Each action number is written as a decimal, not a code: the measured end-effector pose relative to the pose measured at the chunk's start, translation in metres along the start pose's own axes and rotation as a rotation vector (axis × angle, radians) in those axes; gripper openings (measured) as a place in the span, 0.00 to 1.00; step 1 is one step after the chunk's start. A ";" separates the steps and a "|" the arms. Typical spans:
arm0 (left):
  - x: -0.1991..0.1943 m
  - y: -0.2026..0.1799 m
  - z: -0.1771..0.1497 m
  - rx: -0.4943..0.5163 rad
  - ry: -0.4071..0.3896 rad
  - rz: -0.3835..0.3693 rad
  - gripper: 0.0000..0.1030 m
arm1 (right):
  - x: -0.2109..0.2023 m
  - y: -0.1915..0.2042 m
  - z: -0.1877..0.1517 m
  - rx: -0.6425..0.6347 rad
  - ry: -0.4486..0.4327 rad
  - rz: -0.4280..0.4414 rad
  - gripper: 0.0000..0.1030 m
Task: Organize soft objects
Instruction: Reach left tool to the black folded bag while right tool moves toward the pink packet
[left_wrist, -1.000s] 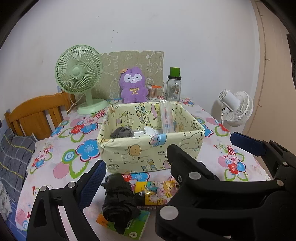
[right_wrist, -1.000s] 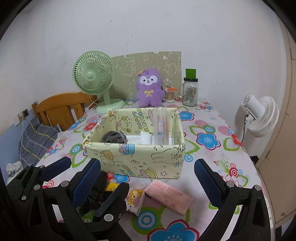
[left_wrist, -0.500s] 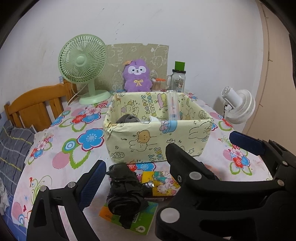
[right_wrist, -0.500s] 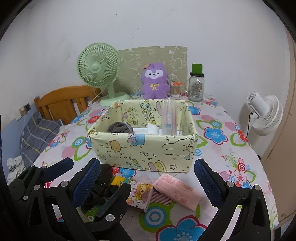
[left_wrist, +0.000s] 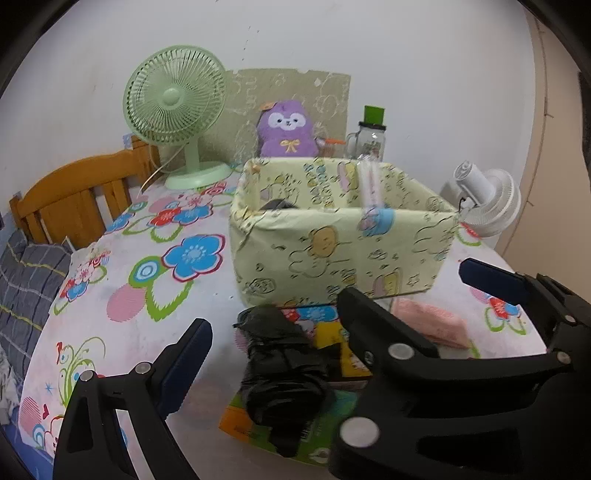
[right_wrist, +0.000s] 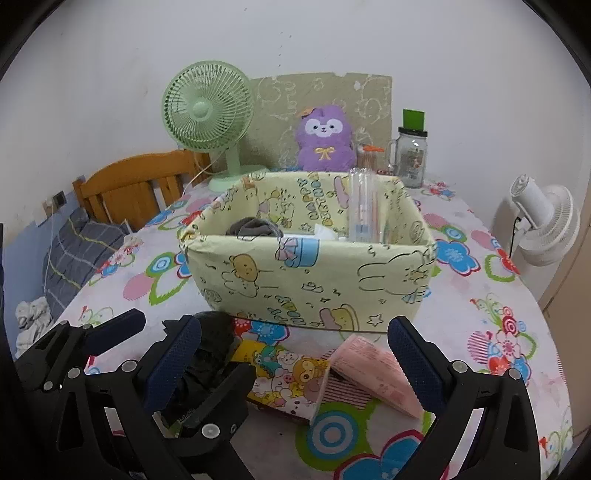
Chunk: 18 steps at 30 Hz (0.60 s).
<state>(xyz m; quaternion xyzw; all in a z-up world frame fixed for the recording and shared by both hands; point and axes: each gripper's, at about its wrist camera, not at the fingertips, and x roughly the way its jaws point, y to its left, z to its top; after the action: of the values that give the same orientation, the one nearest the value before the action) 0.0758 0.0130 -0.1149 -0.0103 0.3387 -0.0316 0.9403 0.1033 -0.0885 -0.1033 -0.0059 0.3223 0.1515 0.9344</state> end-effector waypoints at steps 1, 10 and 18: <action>0.003 0.001 -0.001 0.000 0.008 0.000 0.93 | 0.002 0.000 -0.001 -0.001 0.006 0.001 0.99; 0.019 0.005 -0.004 0.001 0.052 0.008 0.84 | 0.019 -0.004 -0.005 0.018 0.052 0.002 0.99; 0.033 0.007 -0.009 -0.016 0.101 -0.025 0.64 | 0.037 -0.007 -0.010 0.027 0.110 -0.009 0.99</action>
<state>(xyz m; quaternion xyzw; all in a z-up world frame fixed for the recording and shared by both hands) 0.0959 0.0182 -0.1434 -0.0207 0.3856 -0.0412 0.9215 0.1268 -0.0864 -0.1340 -0.0031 0.3754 0.1422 0.9159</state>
